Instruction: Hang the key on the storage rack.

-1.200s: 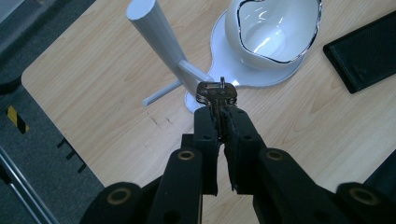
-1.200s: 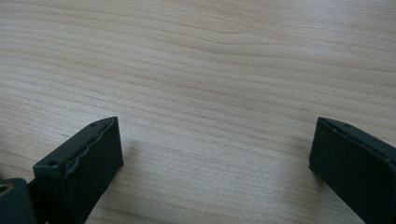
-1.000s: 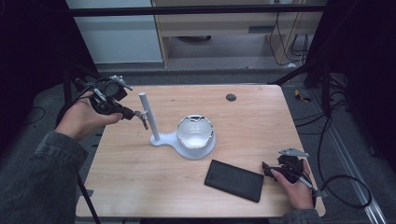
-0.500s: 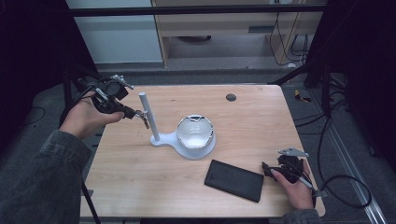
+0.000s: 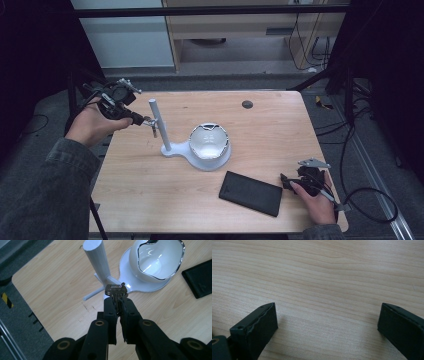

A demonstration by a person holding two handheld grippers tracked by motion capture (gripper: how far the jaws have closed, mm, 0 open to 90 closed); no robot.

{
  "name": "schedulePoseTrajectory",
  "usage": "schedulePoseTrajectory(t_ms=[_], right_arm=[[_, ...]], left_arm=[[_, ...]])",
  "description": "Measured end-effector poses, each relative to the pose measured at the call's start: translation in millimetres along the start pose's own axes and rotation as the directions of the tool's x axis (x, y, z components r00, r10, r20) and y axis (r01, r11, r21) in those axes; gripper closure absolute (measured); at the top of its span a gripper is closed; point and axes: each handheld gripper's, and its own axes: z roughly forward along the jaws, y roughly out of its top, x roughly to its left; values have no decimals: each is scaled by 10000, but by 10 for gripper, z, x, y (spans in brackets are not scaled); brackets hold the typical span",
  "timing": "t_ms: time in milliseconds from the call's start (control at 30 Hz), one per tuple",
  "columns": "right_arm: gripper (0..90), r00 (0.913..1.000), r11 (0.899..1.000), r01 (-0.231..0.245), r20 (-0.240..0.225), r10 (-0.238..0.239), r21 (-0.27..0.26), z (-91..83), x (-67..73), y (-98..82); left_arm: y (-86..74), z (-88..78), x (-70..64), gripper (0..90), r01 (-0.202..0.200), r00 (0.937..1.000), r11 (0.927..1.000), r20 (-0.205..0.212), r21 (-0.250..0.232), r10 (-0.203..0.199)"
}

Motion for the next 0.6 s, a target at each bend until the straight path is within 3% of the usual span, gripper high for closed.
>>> schedulePoseTrajectory(t_ms=[500,600], right_arm=[[26,10000,10000,-7,-23,7,3,-1,2,0],[26,10000,10000,-3,-20,3,0,0,1,0]], left_arm=[[-26,104,48,830,169,9999,9998,-11,-50,-169],[-60,82,43,746,173,9996,9991,-231,-388,-182]])
